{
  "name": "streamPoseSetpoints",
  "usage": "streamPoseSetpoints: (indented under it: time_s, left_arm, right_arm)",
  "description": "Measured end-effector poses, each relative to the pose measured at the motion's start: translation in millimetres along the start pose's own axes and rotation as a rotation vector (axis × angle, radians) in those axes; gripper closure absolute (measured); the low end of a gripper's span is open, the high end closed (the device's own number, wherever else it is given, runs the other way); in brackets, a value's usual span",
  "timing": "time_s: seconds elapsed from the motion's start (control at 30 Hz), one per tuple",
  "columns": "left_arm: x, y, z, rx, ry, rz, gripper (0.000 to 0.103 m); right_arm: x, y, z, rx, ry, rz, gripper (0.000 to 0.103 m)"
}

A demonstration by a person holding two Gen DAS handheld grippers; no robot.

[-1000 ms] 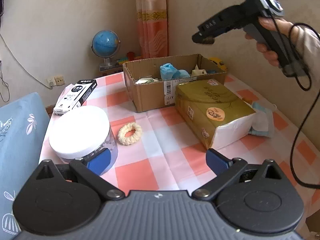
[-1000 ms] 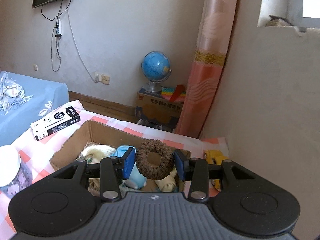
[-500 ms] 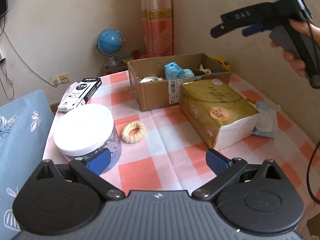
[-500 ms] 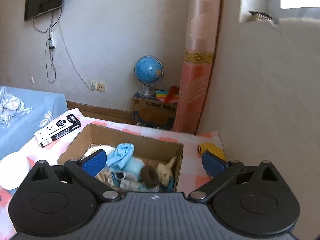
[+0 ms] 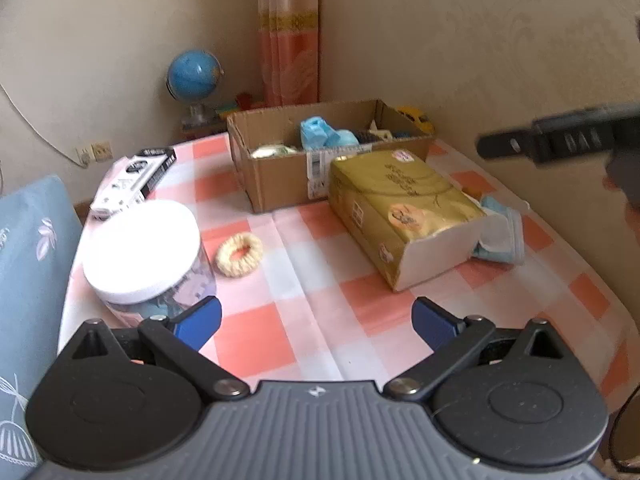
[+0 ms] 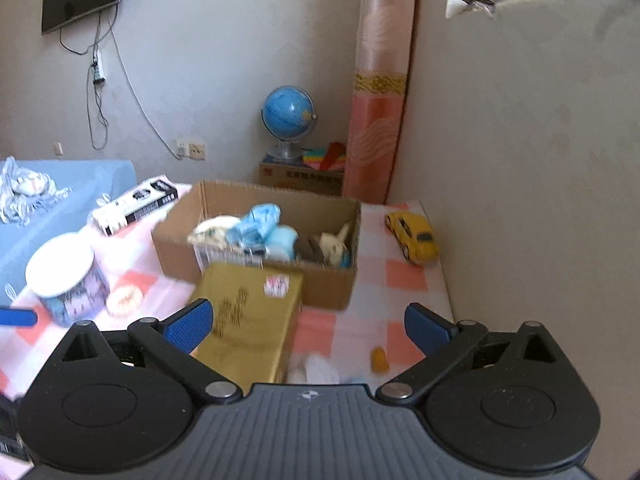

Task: Organize soft objects
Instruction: 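Move the left tool to the cream scrunchie while the right tool approaches another blue mask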

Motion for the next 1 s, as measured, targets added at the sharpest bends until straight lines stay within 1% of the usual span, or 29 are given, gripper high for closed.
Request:
streamPoseSetpoints:
  time_s: [0.07, 0.13, 0.23, 0.33, 0.4, 0.5, 0.53, 0.63, 0.67, 0.83, 0.9, 1.0]
  left_arm:
    - [2, -1, 1, -0.011, -0.012, 0.006, 0.002]
    - [2, -1, 1, -0.004, -0.012, 0.029, 0.002]
    - [4, 1, 0, 0.040, -0.019, 0.066, 0.002]
    - [6, 4, -3, 0.100, -0.027, 0.107, 0.002]
    - [8, 6, -7, 0.139, -0.040, 0.103, 0.002]
    - [11, 11, -14, 0.229, -0.047, 0.071, 0.002]
    - [12, 11, -17, 0.250, -0.054, 0.080, 0.002]
    - [15, 7, -29, 0.261, -0.075, 0.148, 0.002]
    - [16, 5, -35, 0.271, -0.085, 0.159, 0.002]
    - [30, -3, -70, 0.387, -0.110, 0.129, 0.002]
    - [42, -7, -83, 0.432, -0.140, 0.122, 0.003]
    - [64, -12, -93, 0.477, -0.207, 0.120, 0.008]
  right_arm:
    - [-4, 0, 13, 0.006, -0.012, 0.013, 0.000]
    - [-6, 1, 25, 0.022, -0.031, 0.010, 0.000]
    - [-7, 2, 41, 0.037, -0.067, -0.002, 0.000]
    - [-6, 3, 54, 0.046, -0.098, 0.005, 0.000]
    - [-5, 5, 60, 0.058, -0.113, 0.006, 0.000]
    - [-5, 8, 67, 0.076, -0.127, 0.014, 0.000]
    - [-5, 8, 69, 0.081, -0.128, 0.011, 0.000]
    - [-6, 10, 71, 0.094, -0.126, 0.004, 0.000]
    - [-7, 10, 72, 0.098, -0.125, 0.003, 0.000]
    - [-8, 12, 74, 0.115, -0.122, -0.002, 0.000]
    - [-7, 12, 75, 0.129, -0.120, -0.007, 0.000]
    - [-6, 13, 76, 0.140, -0.118, -0.011, 0.000]
Point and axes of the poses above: each gripper's, at about its wrist camera, not at the fingertips, and x roughly the way its jaws point, y to its right, z to its underside, the point moved 3 cm from there along x, roughly the way its jaws point, and after that the axes turned 2 degrees about y, right-handed, at the moved point
